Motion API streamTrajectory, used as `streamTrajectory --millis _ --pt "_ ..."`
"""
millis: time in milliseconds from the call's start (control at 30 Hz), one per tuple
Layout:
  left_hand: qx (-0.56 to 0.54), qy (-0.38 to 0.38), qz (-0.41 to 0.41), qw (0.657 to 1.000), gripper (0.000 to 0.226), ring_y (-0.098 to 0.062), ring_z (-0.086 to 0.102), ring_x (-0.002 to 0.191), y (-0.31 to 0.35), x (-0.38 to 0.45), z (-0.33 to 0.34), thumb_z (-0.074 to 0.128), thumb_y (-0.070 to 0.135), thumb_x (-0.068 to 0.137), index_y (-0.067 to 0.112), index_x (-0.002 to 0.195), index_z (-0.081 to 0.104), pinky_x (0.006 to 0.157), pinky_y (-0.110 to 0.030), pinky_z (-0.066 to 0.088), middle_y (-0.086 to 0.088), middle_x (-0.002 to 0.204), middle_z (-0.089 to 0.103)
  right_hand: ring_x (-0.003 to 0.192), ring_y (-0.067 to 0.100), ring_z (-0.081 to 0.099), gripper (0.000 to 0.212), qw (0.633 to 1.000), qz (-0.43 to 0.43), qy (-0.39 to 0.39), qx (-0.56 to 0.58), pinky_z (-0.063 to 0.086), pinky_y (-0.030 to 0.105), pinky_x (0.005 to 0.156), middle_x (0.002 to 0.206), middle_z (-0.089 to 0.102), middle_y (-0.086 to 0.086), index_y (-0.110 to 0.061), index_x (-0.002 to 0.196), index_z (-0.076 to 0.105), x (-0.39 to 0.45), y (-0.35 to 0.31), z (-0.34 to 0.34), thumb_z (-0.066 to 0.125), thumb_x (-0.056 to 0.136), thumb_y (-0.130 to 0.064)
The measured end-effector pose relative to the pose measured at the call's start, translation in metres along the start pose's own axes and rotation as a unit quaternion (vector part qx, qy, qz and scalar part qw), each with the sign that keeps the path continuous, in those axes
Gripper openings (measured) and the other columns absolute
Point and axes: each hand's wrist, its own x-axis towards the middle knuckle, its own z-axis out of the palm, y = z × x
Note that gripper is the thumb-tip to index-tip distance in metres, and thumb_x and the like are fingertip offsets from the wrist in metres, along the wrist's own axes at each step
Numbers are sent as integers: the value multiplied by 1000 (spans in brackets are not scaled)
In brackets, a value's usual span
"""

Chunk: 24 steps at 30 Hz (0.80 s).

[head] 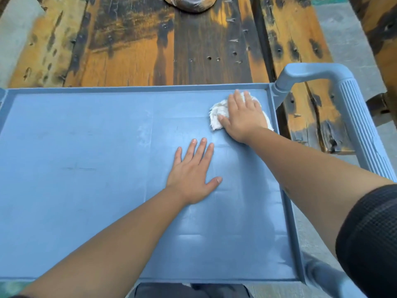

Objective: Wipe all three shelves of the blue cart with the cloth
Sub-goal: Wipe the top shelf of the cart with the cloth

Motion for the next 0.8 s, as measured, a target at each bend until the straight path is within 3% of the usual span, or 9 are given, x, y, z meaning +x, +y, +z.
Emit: streamTrajectory --millis 100,200,300,467,567,633,733,800 --pt "-139 2 12 990 95 -6 -16 145 -9 -4 -13 29 69 83 19 153 -12 118 -37 -8 11 157 -13 150 31 3 76 998 -63 -9 -6 9 48 119 165 9 8 -10 155 12 -32 -25 6 26 98 -58" --pt "-258 27 12 966 91 -2 -15 143 -26 -22 -23 53 52 89 18 153 -2 115 -19 -5 13 155 -8 150 31 5 76 994 -111 -10 -1 9 47 118 164 13 7 -12 155 15 -68 -59 18 27 96 -60" --pt "-278 43 -37 959 83 5 -15 141 -54 -70 -22 60 37 93 16 155 8 110 -8 -4 15 155 -2 151 28 2 77 988 -150 -25 6 5 45 120 165 11 4 -15 155 13 -103 -91 32 24 95 -62" --pt "-131 -4 -30 991 83 -15 -8 148 -108 -184 -9 45 53 88 12 154 18 121 -39 6 1 161 0 151 26 -4 78 984 -177 -37 7 0 45 120 165 7 2 -16 155 9 -156 -143 47 18 94 -63" --pt "-121 -13 -25 992 87 -17 -8 149 -118 -227 -1 35 63 86 13 154 15 121 -37 3 2 161 -2 151 25 -5 78 978 -201 -48 15 -2 45 120 165 7 2 -16 155 9 -188 -181 54 20 94 -63" --pt "-158 -1 -36 987 88 -16 -5 149 -118 -238 1 40 62 88 13 154 12 120 -33 2 3 161 2 151 23 -4 78 976 -209 -52 30 -3 44 120 165 8 1 -17 156 10 -206 -210 58 23 94 -62" --pt "-212 39 -34 976 82 -22 18 148 -119 -247 0 57 40 92 10 154 13 119 -36 16 -3 160 21 151 21 0 73 967 -231 -60 86 -2 41 120 164 15 1 -17 155 15 -226 -256 65 31 92 -52" --pt "-205 69 -44 975 82 -29 41 133 -129 -258 0 61 33 88 10 153 18 109 -45 33 -9 149 42 151 21 7 73 958 -226 -62 165 3 39 121 163 17 3 -16 154 20 -235 -281 64 38 89 -44"
